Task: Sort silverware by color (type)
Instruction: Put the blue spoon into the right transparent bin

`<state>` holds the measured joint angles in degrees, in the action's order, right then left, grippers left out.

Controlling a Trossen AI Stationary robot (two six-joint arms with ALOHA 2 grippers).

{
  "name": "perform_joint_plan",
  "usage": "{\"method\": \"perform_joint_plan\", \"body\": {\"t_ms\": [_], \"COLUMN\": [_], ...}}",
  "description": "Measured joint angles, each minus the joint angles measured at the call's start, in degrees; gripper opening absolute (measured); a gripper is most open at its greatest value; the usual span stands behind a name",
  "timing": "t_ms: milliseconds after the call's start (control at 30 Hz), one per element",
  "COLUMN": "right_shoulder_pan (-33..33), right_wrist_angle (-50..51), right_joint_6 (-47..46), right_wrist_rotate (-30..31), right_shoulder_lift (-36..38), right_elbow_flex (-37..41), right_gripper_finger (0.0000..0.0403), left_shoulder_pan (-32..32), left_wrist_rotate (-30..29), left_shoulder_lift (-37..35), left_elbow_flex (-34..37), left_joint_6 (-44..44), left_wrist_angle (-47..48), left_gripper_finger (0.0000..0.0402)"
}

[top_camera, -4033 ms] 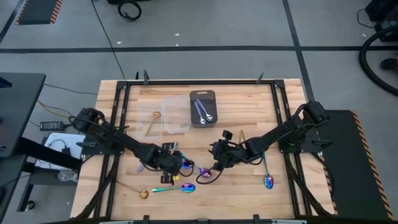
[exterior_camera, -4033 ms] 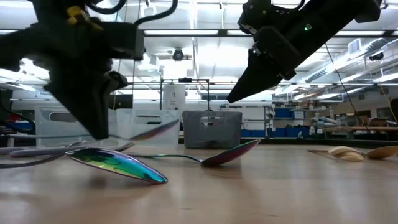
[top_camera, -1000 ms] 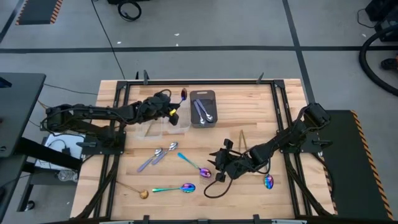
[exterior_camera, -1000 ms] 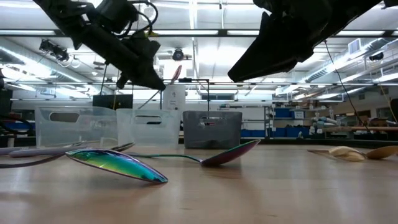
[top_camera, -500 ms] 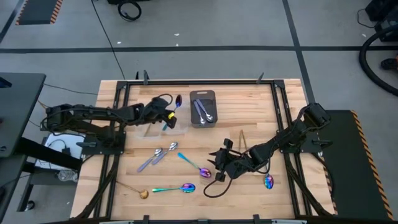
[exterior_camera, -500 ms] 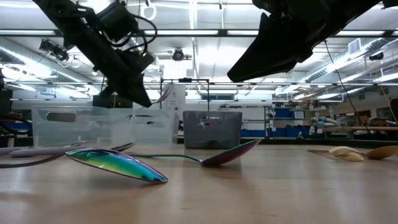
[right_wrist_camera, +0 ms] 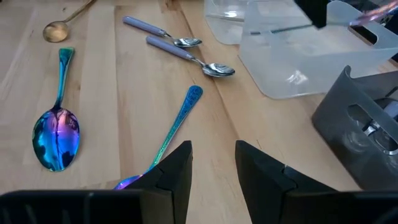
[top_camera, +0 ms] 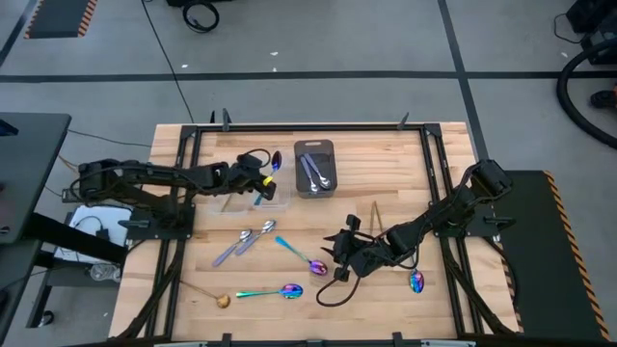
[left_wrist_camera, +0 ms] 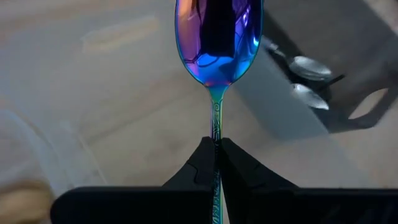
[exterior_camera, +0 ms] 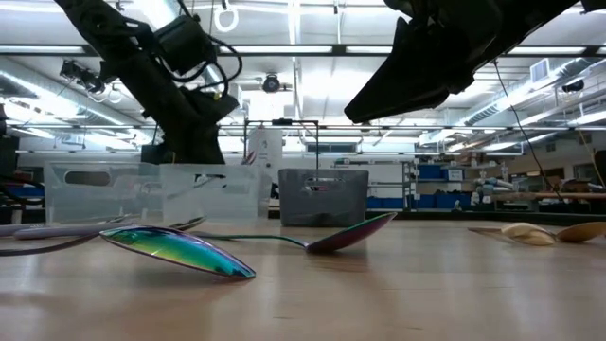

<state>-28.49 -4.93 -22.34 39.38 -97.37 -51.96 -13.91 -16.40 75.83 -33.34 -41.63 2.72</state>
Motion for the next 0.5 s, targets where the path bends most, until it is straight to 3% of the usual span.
{"method": "perform_joint_plan", "body": {"t_ms": [500], "right_shoulder_pan": [0.0], "right_wrist_angle": [0.2], "right_joint_6": [0.4], "right_wrist_rotate": [0.0], "right_shoulder_lift": [0.0], "right_elbow_flex": [0.0], "right_gripper_finger": [0.0132], "left_shoulder_pan": [0.0], "left_wrist_rotate": [0.3], "left_shoulder_lift": [3.8], "left_elbow_flex": [0.0], "left_joint_6": [-4.2], "left_wrist_angle": [-0.4], "left_gripper_finger": [0.0027]}}
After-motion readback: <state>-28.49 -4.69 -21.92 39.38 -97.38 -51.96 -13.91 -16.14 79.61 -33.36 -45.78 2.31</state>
